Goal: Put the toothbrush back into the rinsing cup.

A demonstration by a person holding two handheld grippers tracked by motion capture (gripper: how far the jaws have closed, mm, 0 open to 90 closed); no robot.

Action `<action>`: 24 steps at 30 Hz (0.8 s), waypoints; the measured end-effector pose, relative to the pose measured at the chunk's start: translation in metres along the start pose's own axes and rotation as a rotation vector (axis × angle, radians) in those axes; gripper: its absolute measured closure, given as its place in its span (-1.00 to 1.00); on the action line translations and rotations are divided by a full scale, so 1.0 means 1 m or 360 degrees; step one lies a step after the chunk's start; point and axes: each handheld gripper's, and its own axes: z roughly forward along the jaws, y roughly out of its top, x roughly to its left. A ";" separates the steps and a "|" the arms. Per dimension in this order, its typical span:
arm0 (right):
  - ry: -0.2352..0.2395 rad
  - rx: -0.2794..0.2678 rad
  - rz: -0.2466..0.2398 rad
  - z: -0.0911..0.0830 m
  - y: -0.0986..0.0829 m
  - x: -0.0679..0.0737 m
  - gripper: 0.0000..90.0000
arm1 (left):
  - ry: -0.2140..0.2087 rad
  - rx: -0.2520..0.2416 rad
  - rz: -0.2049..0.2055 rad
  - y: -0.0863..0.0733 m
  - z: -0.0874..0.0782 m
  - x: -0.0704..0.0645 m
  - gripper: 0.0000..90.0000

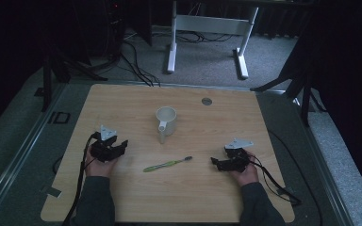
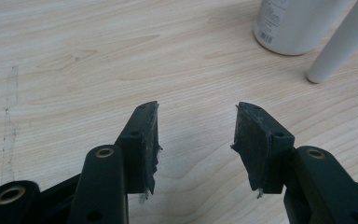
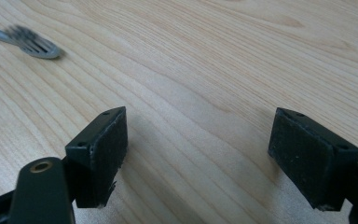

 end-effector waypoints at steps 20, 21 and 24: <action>0.0000 -0.0001 -0.0002 0.000 0.000 0.000 -0.57 | -0.0145 -0.0075 0.0094 0.024 -0.029 -0.008 0.09; -0.0001 -0.0001 -0.0002 0.000 0.000 0.000 -0.57 | -0.0150 -0.0078 0.0107 0.025 -0.030 -0.008 0.09; 0.0000 -0.0001 -0.0002 0.000 0.000 0.000 -0.57 | -0.0154 -0.0074 0.0146 0.031 -0.031 -0.011 0.09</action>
